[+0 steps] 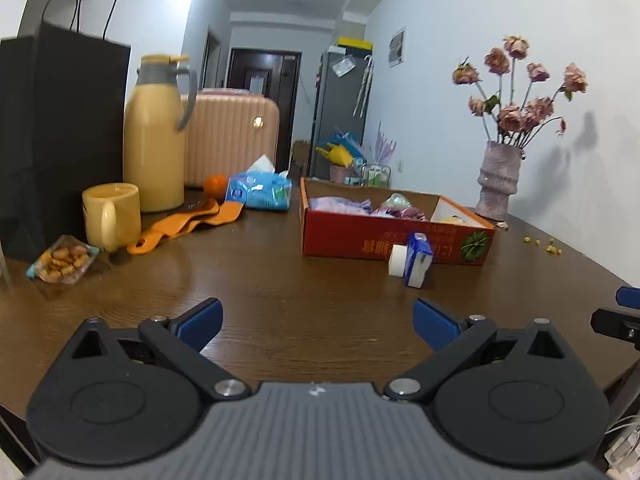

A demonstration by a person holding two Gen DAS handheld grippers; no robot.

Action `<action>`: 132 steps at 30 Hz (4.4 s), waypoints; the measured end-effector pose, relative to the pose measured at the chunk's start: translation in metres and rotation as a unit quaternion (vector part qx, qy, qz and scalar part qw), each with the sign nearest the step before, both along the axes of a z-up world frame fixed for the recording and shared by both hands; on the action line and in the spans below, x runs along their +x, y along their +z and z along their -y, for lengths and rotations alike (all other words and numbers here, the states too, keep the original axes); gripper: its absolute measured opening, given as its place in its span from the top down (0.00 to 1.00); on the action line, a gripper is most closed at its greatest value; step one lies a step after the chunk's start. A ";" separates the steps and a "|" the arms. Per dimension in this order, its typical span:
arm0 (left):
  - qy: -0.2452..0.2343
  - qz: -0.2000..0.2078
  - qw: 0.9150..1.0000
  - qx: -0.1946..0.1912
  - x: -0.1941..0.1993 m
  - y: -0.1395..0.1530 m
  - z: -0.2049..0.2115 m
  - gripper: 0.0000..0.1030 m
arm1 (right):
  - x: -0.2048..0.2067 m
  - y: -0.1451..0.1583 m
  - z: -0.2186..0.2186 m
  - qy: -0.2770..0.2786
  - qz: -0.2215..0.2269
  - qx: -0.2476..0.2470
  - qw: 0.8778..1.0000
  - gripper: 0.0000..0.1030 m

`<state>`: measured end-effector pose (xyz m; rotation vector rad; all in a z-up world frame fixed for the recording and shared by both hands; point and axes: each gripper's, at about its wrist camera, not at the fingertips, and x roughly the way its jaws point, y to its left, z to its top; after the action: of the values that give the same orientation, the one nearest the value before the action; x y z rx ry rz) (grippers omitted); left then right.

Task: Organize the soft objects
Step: 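Withdraw both tools from the box back over the table, then close the right tool on the blue-and-white milk carton, then close the left tool on the milk carton while the right tool holds it, then carry the milk carton into the box and open both tools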

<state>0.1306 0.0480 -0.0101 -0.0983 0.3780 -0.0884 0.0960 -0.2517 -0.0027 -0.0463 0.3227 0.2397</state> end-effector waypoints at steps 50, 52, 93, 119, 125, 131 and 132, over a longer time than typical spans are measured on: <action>-0.140 -0.113 0.983 0.022 0.130 -0.034 0.104 0.43 | 0.100 -0.047 0.032 0.122 -0.212 0.167 0.955 0.63; -0.149 -0.120 0.981 0.005 0.133 -0.037 0.102 0.52 | 0.098 -0.051 0.019 0.140 -0.219 0.161 0.952 0.66; -0.142 -0.170 0.967 -0.127 0.115 -0.048 0.079 0.73 | 0.137 -0.058 -0.003 0.029 -0.184 0.177 0.966 0.77; -0.155 -0.174 0.957 -0.171 0.404 0.007 0.123 0.75 | 0.405 0.021 0.036 -0.014 -0.141 0.121 0.983 0.80; -0.154 -0.197 0.964 -0.085 0.414 -0.019 0.139 0.76 | 0.429 -0.018 0.020 -0.024 -0.182 0.055 0.981 0.83; -0.149 -0.175 0.970 -0.076 0.398 -0.003 0.129 0.72 | 0.424 -0.013 0.011 -0.018 -0.178 0.017 0.984 0.82; -0.155 -0.160 0.972 -0.073 0.389 0.007 0.126 0.68 | 0.419 -0.007 0.011 -0.017 -0.169 0.016 0.985 0.82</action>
<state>0.5198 -0.0778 -0.0035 -0.1990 0.7076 -0.4122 0.5150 -0.2624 -0.0098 0.0334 0.6568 0.2184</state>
